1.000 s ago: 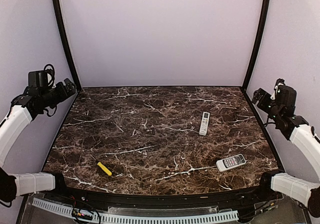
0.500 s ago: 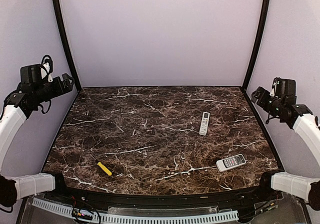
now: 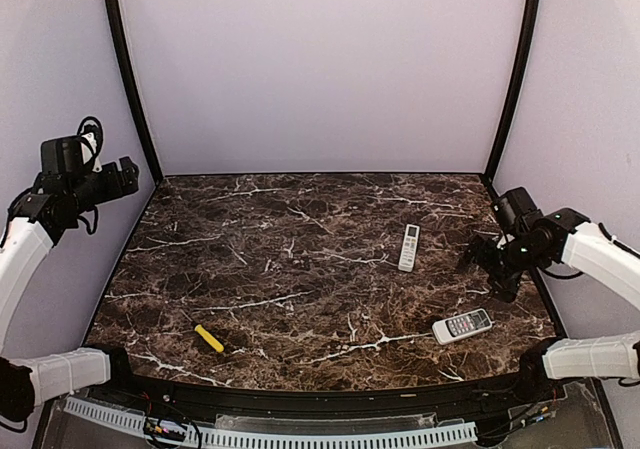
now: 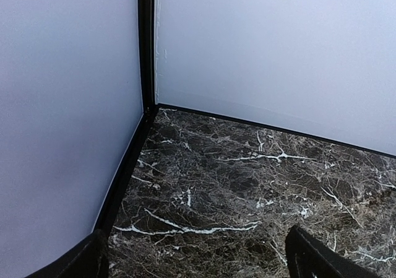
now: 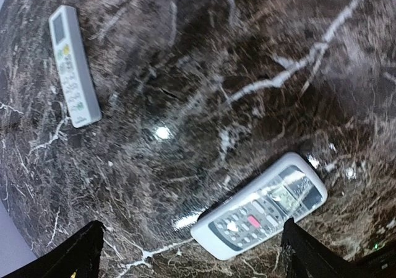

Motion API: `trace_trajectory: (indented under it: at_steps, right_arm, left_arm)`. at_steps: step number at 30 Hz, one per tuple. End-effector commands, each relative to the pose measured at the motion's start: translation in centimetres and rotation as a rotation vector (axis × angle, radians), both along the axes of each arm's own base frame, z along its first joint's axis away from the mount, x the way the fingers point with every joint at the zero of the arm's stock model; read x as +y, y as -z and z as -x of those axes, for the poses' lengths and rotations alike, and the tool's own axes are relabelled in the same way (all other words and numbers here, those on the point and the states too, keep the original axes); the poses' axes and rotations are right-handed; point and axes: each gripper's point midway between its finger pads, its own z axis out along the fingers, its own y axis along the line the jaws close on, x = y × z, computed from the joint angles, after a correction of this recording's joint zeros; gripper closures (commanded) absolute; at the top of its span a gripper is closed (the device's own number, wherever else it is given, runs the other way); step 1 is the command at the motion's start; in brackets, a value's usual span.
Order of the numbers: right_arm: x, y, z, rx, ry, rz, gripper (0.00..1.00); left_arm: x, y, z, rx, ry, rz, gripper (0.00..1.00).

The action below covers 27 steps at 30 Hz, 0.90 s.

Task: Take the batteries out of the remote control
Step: Pick up the remote control from the center of the board.

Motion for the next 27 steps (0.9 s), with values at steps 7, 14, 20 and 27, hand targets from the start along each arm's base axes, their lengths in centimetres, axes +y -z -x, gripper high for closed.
trace_trajectory:
  at_steps: [7, 14, 20, 27]
  right_arm:
    - [-0.4, 5.1, 6.0, 0.272, 0.169, 0.012, 0.01]
    - [1.1, 7.0, 4.7, 0.288, 0.145, 0.016, 0.01]
    - [2.9, 8.2, 4.1, 0.321, 0.111, 0.043, 0.01]
    - [3.6, 9.5, 5.5, 0.379, 0.127, 0.083, 0.02]
  left_arm:
    - [-0.1, 0.4, 0.7, 0.003, 0.018, -0.018, 0.01]
    - [-0.5, 0.6, 0.7, 0.005, 0.039, -0.010, 0.01]
    - [-1.1, 0.4, 0.6, -0.007, 0.071, -0.003, 0.01]
    - [-1.0, 0.5, 0.5, -0.003, 0.068, -0.007, 0.01]
